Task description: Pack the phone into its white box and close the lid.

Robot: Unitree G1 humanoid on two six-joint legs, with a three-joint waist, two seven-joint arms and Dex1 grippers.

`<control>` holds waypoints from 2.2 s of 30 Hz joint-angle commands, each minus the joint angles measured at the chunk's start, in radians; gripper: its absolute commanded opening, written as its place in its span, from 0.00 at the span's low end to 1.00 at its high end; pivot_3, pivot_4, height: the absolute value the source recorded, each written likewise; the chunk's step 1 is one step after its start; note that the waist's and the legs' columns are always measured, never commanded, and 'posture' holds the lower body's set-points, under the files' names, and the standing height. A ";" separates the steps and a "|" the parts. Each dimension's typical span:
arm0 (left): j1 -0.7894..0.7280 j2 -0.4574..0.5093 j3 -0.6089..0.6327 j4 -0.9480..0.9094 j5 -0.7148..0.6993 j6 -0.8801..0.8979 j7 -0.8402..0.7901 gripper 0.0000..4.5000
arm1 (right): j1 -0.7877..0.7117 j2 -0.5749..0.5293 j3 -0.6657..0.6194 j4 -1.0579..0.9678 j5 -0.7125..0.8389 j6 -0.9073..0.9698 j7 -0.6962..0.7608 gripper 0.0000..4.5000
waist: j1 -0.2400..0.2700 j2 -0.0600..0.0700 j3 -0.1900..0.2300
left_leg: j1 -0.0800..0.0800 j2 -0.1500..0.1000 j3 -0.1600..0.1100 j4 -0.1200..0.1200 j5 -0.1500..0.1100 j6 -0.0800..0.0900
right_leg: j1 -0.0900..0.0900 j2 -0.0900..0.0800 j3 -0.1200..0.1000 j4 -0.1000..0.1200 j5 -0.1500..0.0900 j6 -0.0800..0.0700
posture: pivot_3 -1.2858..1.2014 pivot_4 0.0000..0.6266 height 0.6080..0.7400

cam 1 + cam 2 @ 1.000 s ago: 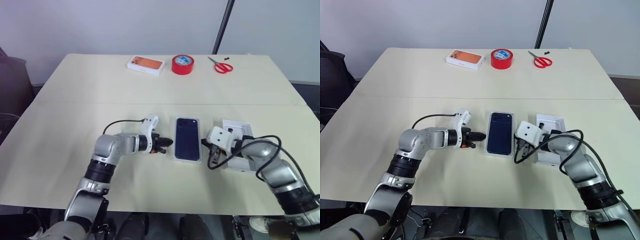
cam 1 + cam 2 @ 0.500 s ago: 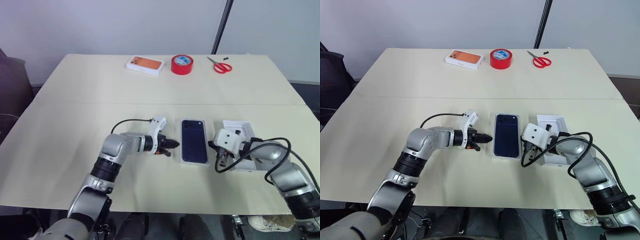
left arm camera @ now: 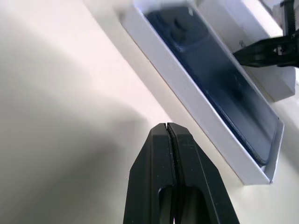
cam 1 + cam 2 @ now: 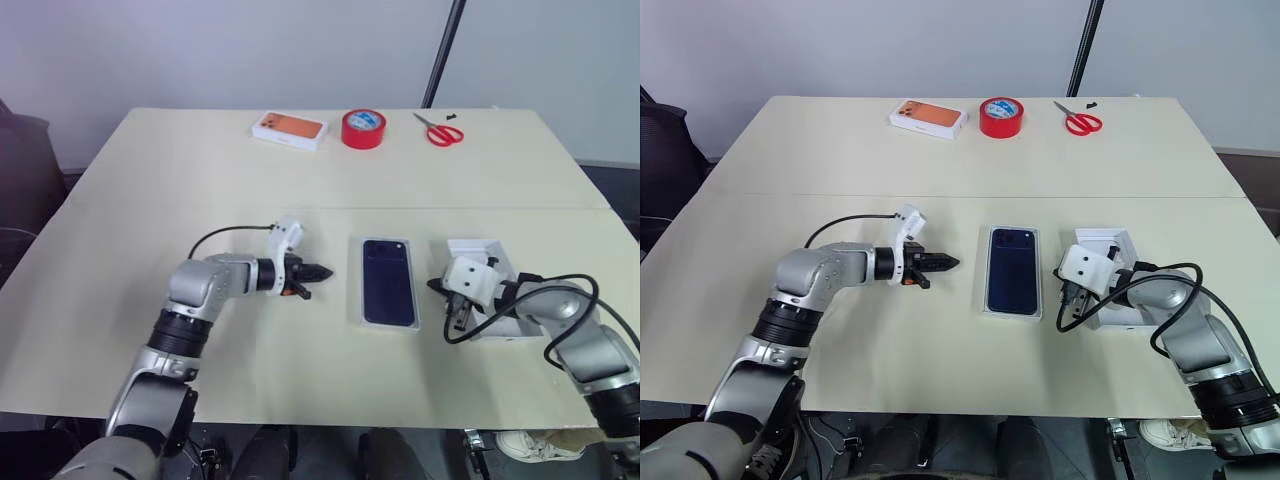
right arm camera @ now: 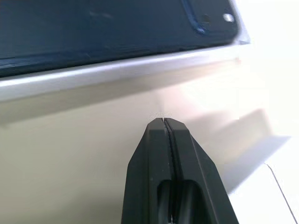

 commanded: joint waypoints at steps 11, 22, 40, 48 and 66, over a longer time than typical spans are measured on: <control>0.082 0.210 0.068 -0.008 0.060 -0.520 -0.355 0.72 | -0.051 0.143 -0.179 -0.321 0.066 0.618 -0.351 0.73 | 0.003 0.002 0.000 | 0.000 0.001 0.000 -0.001 0.000 0.000 | -0.001 0.000 0.000 0.001 0.000 0.000 | 0.52 0.24 1.00; 0.156 0.234 0.099 -0.019 0.006 -0.657 -0.560 0.72 | 0.158 0.249 -0.173 -0.680 0.088 1.002 -0.511 0.73 | -0.008 0.003 0.001 | -0.001 0.000 0.000 -0.001 0.000 0.001 | -0.002 0.000 0.001 0.002 0.000 0.000 | 0.52 0.24 1.00; 0.243 0.238 0.093 -0.070 0.014 -0.735 -0.588 0.72 | -0.078 0.323 -0.277 -0.522 0.190 1.317 -0.540 0.01 | -0.006 0.004 0.001 | 0.000 0.000 0.000 -0.001 0.000 0.001 | -0.003 0.000 0.002 0.003 0.000 0.000 | 0.52 0.24 1.00; 0.255 0.232 0.100 -0.088 0.009 -0.718 -0.548 0.72 | -0.265 0.469 -0.400 -0.479 0.205 1.304 -0.576 0.01 | -0.021 0.005 0.001 | 0.000 0.001 0.001 -0.001 0.000 0.001 | -0.005 0.000 0.003 0.005 0.000 0.000 | 0.52 0.24 1.00; 0.203 0.167 0.113 -0.075 -0.003 -0.682 -0.424 0.72 | -0.360 0.964 -0.678 -0.248 1.132 1.317 -0.685 0.01 | -0.033 0.007 0.002 | 0.000 0.000 0.002 -0.001 0.000 0.000 | -0.010 -0.001 0.006 0.016 0.000 0.000 | 0.52 0.24 1.00</control>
